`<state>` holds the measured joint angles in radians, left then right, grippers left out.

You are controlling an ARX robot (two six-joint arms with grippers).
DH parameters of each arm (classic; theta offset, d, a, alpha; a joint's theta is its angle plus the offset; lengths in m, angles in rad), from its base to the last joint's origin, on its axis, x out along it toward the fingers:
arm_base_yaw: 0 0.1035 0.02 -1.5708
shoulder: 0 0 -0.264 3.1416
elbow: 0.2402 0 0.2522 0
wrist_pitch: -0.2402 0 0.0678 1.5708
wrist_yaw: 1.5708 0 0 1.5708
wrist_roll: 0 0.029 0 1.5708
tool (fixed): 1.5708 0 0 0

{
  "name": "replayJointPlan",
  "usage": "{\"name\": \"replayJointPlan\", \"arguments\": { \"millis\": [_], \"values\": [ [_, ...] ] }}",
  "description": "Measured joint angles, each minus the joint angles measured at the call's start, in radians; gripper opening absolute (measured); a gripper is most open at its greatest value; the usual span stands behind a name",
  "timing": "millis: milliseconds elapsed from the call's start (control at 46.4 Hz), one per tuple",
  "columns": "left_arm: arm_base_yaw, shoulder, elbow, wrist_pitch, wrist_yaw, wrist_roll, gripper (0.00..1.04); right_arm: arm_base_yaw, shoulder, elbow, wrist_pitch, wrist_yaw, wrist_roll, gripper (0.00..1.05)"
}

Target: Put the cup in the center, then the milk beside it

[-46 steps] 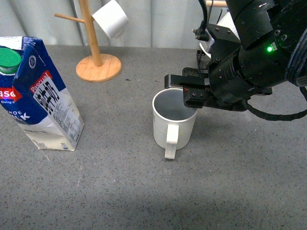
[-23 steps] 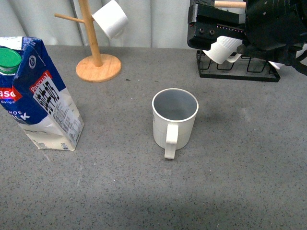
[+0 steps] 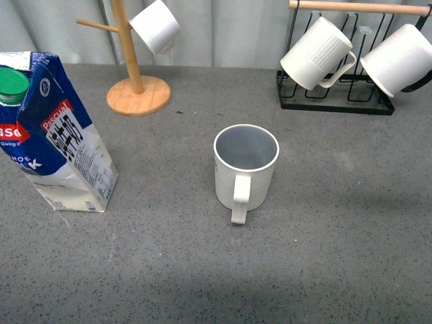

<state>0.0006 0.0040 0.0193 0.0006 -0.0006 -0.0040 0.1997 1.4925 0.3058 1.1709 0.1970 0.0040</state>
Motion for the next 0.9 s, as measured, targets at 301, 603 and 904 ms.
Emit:
{"name": "replayJointPlan", "arguments": {
  "millis": [301,603,904],
  "values": [
    [0.0,0.0,0.0,0.0,0.0,0.0,0.98,-0.083,-0.269,-0.171,-0.102,-0.079,-0.004,0.01],
    [0.0,0.0,0.0,0.0,0.0,0.0,0.98,-0.156,-0.492,-0.246,-0.247,-0.175,-0.004,0.01],
    [0.0,0.0,0.0,0.0,0.0,0.0,0.98,-0.197,-0.764,-0.293,-0.47,-0.195,-0.004,0.01]
  ]
}}
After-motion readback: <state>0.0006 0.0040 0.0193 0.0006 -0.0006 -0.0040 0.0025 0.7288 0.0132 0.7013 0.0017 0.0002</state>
